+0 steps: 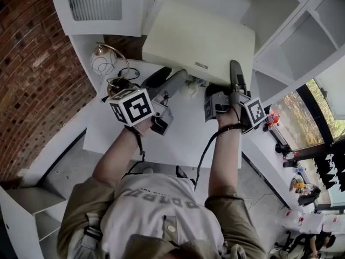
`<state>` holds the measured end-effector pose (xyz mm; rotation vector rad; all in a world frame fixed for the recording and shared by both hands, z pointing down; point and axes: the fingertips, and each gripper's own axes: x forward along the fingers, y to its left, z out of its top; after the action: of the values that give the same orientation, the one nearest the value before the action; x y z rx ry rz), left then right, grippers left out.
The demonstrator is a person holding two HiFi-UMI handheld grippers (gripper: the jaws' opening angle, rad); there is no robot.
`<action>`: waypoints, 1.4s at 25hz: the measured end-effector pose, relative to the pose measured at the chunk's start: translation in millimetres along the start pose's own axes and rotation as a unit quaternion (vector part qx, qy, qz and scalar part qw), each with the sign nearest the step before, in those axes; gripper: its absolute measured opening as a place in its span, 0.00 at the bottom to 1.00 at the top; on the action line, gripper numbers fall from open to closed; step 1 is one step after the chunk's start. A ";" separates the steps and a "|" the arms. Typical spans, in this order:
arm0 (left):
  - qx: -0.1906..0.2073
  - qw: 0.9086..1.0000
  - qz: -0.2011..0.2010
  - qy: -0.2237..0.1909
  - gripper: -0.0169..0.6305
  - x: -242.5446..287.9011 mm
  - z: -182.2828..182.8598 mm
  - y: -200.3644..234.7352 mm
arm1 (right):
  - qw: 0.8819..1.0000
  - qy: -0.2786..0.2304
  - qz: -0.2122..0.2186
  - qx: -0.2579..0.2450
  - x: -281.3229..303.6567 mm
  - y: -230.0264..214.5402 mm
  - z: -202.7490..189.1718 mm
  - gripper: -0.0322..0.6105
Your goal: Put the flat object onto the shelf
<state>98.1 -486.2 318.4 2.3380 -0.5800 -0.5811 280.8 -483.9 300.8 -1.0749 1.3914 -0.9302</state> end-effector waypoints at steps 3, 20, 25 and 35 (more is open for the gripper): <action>-0.008 1.000 -0.009 0.007 0.53 7.5 -3.4 -1.1 | 1.000 0.010 -0.005 0.001 5.8 -0.2 1.1 0.47; -0.047 0.997 -0.012 -0.055 0.41 29.8 15.0 -13.3 | 0.989 0.131 0.058 -0.020 17.0 22.6 -12.2 0.74; -0.043 0.997 -0.011 -0.063 0.41 31.0 19.0 -15.3 | 0.991 0.121 0.053 -0.024 0.9 19.0 -7.0 0.75; -0.034 0.997 -0.005 -0.069 0.41 31.8 21.8 -15.4 | 0.984 0.062 0.021 -0.168 -50.6 18.0 10.9 0.52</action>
<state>115.7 -503.3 284.9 2.2505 -0.6028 -0.7594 289.5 -429.9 297.0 -1.2471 1.7108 -0.7572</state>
